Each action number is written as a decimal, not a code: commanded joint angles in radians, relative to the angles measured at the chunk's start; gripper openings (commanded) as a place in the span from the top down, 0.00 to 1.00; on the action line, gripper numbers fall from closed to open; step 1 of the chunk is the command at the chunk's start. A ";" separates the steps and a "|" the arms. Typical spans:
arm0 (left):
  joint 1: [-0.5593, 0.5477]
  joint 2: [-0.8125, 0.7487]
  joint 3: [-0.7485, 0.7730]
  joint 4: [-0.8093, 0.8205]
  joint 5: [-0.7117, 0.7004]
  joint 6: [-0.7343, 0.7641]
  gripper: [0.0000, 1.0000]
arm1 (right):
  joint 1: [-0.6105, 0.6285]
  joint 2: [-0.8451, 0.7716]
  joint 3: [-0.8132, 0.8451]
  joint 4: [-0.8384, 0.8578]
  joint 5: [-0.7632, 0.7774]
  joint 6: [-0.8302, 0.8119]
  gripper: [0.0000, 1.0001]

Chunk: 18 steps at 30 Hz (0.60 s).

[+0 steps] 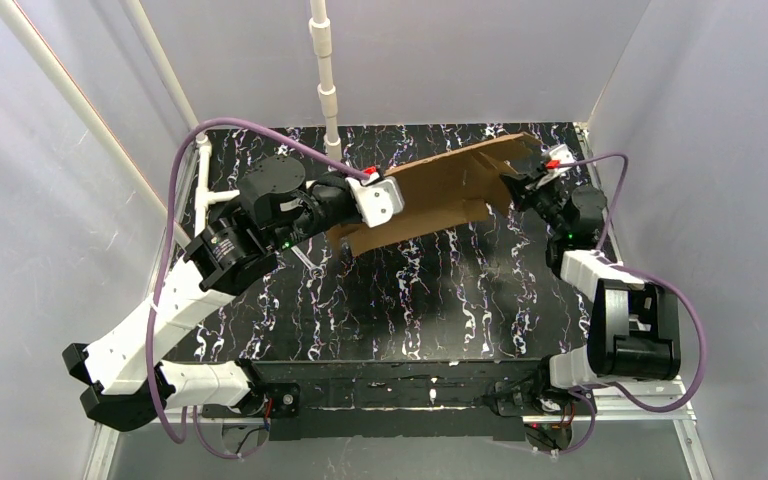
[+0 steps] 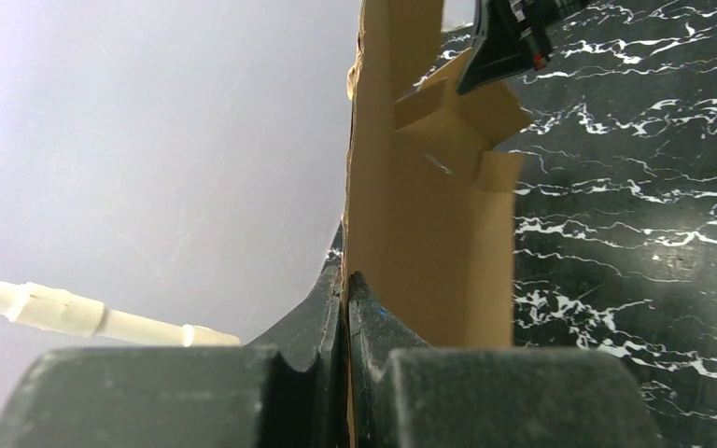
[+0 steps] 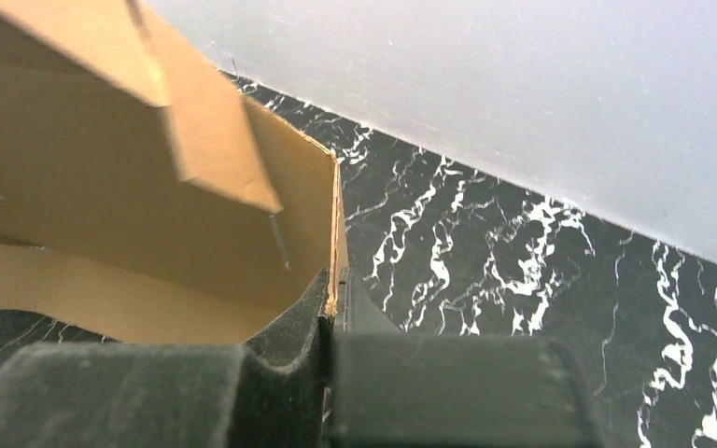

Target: Fold the paper box

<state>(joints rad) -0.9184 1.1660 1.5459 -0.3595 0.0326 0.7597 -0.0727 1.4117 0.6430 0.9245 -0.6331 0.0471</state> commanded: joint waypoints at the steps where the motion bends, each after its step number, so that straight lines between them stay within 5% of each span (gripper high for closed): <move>1: -0.004 -0.003 0.033 -0.002 -0.009 -0.093 1.00 | 0.103 0.042 -0.025 0.207 0.167 -0.043 0.99; 18: 0.004 0.048 0.127 -0.143 -0.075 -0.306 1.00 | 0.136 0.074 -0.123 0.321 0.215 -0.096 0.99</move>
<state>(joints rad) -0.9184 1.2190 1.6035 -0.4450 -0.0265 0.5186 0.0650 1.4895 0.5377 1.1503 -0.4210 -0.0315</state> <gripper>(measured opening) 0.013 0.043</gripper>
